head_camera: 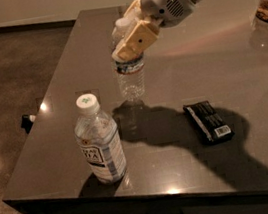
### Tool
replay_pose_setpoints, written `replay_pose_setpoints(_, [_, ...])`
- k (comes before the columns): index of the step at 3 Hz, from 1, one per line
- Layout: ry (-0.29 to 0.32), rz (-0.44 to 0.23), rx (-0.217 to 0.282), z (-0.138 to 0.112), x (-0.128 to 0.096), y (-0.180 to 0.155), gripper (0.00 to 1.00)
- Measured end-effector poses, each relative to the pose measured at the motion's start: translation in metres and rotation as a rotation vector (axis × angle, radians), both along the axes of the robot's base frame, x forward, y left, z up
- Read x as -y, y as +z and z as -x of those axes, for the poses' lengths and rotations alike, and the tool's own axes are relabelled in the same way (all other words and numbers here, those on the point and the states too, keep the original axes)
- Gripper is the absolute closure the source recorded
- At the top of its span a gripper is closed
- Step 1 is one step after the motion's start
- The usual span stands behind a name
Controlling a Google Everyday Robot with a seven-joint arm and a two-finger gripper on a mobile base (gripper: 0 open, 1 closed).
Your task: Move water bottle near blue plastic bottle
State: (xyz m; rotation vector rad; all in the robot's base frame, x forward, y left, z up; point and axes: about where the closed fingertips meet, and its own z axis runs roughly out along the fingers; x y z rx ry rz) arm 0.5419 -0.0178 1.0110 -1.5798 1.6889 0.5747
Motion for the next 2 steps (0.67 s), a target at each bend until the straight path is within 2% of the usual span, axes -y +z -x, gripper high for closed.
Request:
replay_pose_setpoints(1, [0.109, 0.026, 0.02, 0.019, -0.01, -0.004, 1.0])
replay_pose_setpoints(2, [0.179, 0.045, 0.02, 0.036, -0.015, -0.006, 1.0])
